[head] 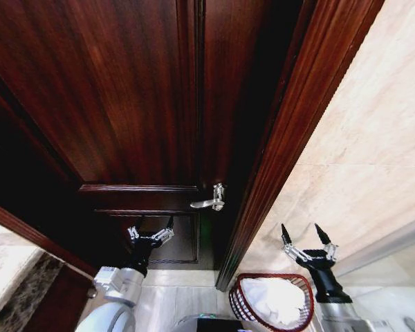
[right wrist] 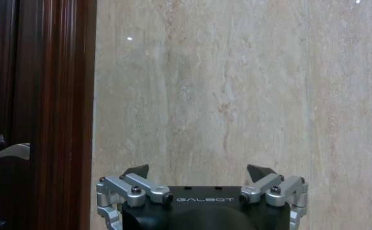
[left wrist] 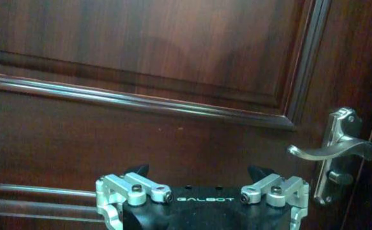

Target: Discard the used towel into the hamper.

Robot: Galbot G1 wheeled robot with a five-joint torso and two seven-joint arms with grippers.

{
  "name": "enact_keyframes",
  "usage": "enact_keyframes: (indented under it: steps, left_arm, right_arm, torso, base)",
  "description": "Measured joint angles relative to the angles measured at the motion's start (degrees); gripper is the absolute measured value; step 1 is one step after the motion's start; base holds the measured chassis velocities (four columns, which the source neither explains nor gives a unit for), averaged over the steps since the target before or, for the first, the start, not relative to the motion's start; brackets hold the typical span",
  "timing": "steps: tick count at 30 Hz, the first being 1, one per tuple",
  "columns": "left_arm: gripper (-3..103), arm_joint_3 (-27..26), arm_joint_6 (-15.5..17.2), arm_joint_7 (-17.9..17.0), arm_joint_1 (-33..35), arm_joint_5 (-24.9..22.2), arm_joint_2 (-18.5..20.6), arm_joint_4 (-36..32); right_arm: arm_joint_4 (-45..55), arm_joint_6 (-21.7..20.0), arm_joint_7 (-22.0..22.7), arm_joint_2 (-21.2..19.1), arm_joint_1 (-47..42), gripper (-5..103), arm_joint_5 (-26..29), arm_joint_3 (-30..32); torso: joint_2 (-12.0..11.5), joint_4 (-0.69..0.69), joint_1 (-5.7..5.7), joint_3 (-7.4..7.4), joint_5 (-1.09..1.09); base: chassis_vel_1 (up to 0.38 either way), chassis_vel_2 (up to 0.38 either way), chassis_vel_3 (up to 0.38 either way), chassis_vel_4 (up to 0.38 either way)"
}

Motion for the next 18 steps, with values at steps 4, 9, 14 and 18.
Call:
enact_keyframes:
  steps: [4,9,14,18]
  left_arm:
    - [100,0.0,0.0,0.0,0.0,0.0,0.0,0.0]
    - [100,0.0,0.0,0.0,0.0,0.0,0.0,0.0]
    - [100,0.0,0.0,0.0,0.0,0.0,0.0,0.0]
    - [100,0.0,0.0,0.0,0.0,0.0,0.0,0.0]
  right_arm:
    - [-0.02,0.01,-0.01,0.0,0.0,100,0.0,0.0]
    - [-0.04,0.03,-0.02,0.0,0.01,100,-0.01,0.0]
    - [-0.06,0.04,-0.03,0.0,0.01,100,-0.02,0.0]
    - [-0.08,0.05,-0.05,0.0,0.01,100,-0.04,-0.01]
  torso:
    - [0.0,0.0,0.0,0.0,0.0]
    - [-0.01,0.0,0.02,0.01,0.0]
    - [-0.01,0.0,0.02,0.0,0.0]
    - [0.0,0.0,-0.01,0.0,0.02]
  base:
    - [0.0,0.0,0.0,0.0]
    - [0.014,-0.022,-0.025,0.013]
    - [0.09,-0.093,-0.09,0.09]
    - [0.153,-0.146,-0.154,0.146]
